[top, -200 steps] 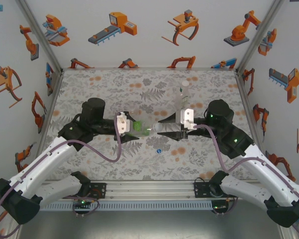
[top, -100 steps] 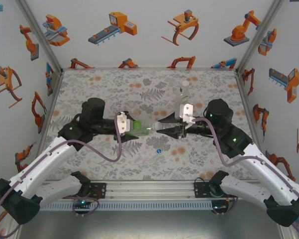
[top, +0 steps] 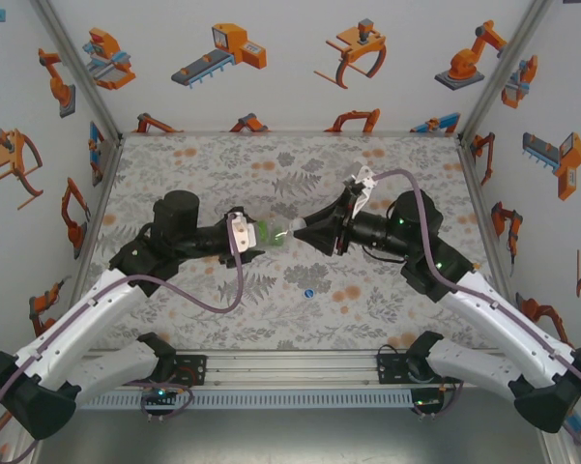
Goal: Screw on the bottle caps
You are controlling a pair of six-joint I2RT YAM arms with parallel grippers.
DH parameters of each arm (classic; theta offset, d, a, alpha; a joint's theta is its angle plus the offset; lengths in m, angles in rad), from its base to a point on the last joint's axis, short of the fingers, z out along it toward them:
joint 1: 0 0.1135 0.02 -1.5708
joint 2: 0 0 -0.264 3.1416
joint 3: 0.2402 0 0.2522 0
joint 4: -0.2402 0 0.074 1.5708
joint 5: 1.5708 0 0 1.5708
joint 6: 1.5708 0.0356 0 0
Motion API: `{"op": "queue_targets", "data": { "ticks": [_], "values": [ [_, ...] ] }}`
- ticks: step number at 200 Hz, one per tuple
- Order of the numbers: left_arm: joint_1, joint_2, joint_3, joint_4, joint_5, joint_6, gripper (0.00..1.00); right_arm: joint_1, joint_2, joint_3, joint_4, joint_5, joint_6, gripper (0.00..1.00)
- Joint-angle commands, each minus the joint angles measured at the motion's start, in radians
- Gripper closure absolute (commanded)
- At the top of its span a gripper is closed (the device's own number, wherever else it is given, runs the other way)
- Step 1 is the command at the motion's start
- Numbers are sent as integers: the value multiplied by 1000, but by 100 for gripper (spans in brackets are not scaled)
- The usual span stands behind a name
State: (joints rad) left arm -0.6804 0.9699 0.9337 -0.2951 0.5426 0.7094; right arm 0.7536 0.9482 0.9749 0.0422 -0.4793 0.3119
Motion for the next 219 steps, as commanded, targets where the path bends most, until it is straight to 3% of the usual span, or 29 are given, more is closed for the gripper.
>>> {"op": "queue_targets", "data": {
  "ticks": [1,33,67,88,134,156,188,219],
  "values": [
    [-5,-9,-9,62,-56,-24,100,6,9,8,7,110,221,100],
    [-5,1,-6,60,-69,-27,100,6,35,6,-5,200,460,100],
    [-6,10,-3,57,-120,-31,100,5,104,44,-56,181,701,100],
    [-7,12,1,58,-155,-35,100,6,132,50,-38,148,735,100],
    [-8,10,1,58,-165,-34,100,6,128,57,-37,151,719,88],
    [-8,8,1,57,-145,-34,100,6,110,49,-37,156,698,74],
    [-7,4,3,52,-106,-31,100,5,54,43,-35,170,575,48],
    [-8,4,14,30,-60,-26,100,6,-12,47,-64,190,387,43]
  ]
}}
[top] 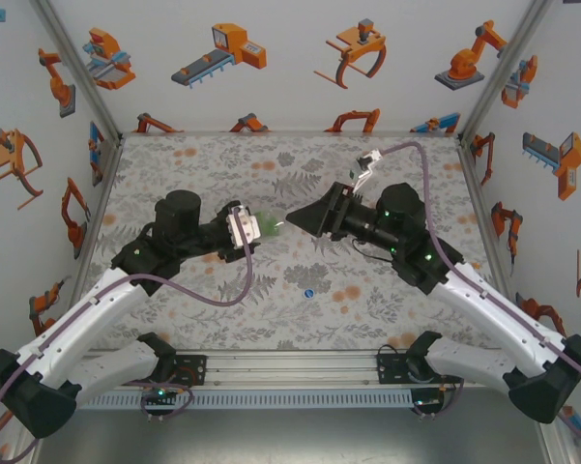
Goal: Screw on the bottle caps
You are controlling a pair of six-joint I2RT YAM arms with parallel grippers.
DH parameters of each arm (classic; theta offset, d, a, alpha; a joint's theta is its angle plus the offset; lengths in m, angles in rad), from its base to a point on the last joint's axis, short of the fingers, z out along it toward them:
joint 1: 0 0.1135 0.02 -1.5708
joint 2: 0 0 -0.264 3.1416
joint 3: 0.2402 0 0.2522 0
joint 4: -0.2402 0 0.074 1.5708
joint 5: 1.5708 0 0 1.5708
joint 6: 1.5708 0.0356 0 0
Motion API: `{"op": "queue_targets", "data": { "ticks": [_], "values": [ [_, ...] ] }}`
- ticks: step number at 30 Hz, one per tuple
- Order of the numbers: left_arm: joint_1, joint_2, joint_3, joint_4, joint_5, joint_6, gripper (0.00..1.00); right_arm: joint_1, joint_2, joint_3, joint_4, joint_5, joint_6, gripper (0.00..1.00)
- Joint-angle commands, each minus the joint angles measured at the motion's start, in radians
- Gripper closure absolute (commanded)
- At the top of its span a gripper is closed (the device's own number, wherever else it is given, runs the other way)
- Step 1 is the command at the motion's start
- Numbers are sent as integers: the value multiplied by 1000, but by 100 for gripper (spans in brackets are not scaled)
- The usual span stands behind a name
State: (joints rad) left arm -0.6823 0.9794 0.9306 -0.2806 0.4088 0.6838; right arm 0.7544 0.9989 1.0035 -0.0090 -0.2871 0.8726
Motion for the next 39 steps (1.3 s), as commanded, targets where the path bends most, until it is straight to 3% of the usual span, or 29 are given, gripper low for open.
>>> {"op": "queue_targets", "data": {
  "ticks": [1,8,14,21,29,39],
  "values": [
    [-6,-7,17,15,76,0,100,5,-64,17,-14,0,-180,43],
    [-6,2,34,-26,192,18,100,5,-137,-5,5,-48,-535,44],
    [-6,13,44,-58,285,39,100,5,-156,5,-48,-268,-944,45],
    [-6,24,58,-88,330,54,100,5,-146,32,-129,-532,-1275,45],
    [-6,43,65,-97,361,54,100,5,-114,32,-108,-503,-1344,46],
    [-6,48,67,-103,360,55,100,5,-102,32,-94,-451,-1344,56]
  ]
}}
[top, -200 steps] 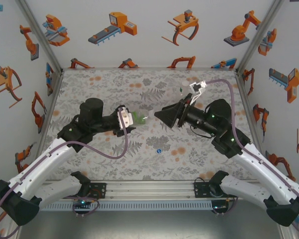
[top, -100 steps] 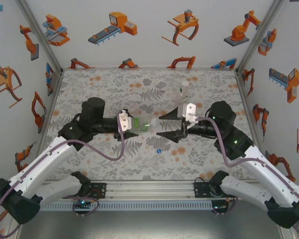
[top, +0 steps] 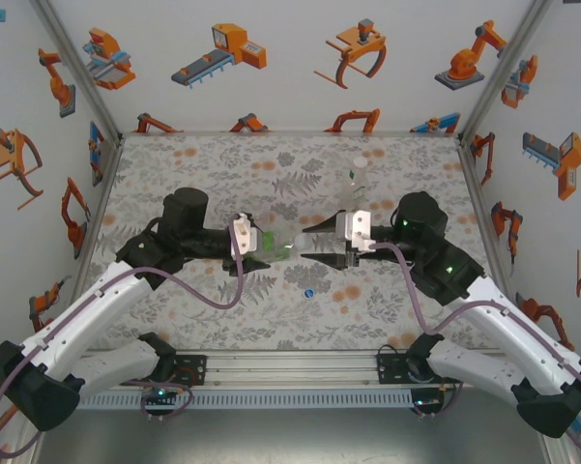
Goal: Screw on the bottle caps
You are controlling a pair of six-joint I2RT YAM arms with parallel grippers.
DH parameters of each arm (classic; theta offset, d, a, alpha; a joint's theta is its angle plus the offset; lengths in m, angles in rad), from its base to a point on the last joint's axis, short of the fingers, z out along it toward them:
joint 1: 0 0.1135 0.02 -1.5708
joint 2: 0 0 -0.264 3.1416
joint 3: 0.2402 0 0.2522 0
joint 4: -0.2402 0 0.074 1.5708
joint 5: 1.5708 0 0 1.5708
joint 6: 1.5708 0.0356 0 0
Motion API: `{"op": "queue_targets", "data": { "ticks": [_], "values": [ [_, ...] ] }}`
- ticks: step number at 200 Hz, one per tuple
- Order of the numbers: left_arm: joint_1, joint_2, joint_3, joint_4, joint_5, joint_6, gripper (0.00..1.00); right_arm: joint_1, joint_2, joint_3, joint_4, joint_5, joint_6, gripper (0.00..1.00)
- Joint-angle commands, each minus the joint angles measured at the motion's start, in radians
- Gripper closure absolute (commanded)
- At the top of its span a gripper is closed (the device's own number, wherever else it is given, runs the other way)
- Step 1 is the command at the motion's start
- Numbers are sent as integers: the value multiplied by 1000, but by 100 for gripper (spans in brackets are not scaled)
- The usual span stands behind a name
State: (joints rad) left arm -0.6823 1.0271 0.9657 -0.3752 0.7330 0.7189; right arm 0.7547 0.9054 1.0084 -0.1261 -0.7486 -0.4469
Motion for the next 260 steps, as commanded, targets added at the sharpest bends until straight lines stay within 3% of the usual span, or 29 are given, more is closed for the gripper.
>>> {"op": "queue_targets", "data": {
  "ticks": [1,67,107,203,260],
  "values": [
    [-6,1,33,-9,36,20,100,5,-10,25,24,12,-24,57],
    [-6,-1,33,-10,17,21,100,5,-6,19,19,34,8,75],
    [-4,-8,23,18,-75,4,100,5,24,13,94,174,230,100],
    [1,-30,-15,105,-248,-34,100,5,56,-90,332,384,821,100],
    [3,-28,-18,121,-285,-45,100,5,95,-92,332,549,1269,100]
  ]
}}
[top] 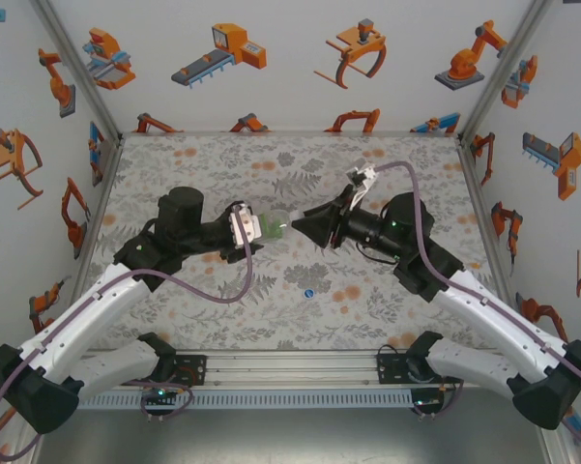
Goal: Screw on the bottle caps
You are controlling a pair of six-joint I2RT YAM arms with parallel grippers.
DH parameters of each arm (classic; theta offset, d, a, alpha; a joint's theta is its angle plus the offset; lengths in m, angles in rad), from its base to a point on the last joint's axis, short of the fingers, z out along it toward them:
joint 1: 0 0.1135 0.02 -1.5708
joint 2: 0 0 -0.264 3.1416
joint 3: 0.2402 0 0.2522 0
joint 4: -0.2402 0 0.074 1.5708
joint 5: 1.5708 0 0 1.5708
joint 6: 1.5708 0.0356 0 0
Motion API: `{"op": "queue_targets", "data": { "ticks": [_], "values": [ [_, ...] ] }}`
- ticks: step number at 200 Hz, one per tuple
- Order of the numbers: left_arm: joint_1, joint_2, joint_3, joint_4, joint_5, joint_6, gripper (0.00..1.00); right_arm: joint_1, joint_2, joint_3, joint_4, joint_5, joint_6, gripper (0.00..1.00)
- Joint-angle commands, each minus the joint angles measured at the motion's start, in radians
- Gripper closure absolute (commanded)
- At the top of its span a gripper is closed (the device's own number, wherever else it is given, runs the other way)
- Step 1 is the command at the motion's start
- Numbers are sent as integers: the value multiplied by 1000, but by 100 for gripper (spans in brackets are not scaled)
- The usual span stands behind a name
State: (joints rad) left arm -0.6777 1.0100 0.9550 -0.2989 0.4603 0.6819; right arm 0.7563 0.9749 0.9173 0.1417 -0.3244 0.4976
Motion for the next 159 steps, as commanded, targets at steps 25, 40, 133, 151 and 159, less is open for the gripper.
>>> {"op": "queue_targets", "data": {
  "ticks": [25,40,133,151,159],
  "values": [
    [-2,0,-8,57,-44,-19,100,4,60,21,22,150,483,100],
    [-2,5,-6,60,-58,-28,100,4,75,42,-37,174,561,100],
    [-2,1,-2,58,-56,-35,100,4,82,30,40,173,663,100],
    [-1,-6,-4,65,-5,-47,100,4,72,16,110,134,615,92],
    [4,-12,-8,85,33,-63,100,5,62,13,140,107,563,82]
  ]
}}
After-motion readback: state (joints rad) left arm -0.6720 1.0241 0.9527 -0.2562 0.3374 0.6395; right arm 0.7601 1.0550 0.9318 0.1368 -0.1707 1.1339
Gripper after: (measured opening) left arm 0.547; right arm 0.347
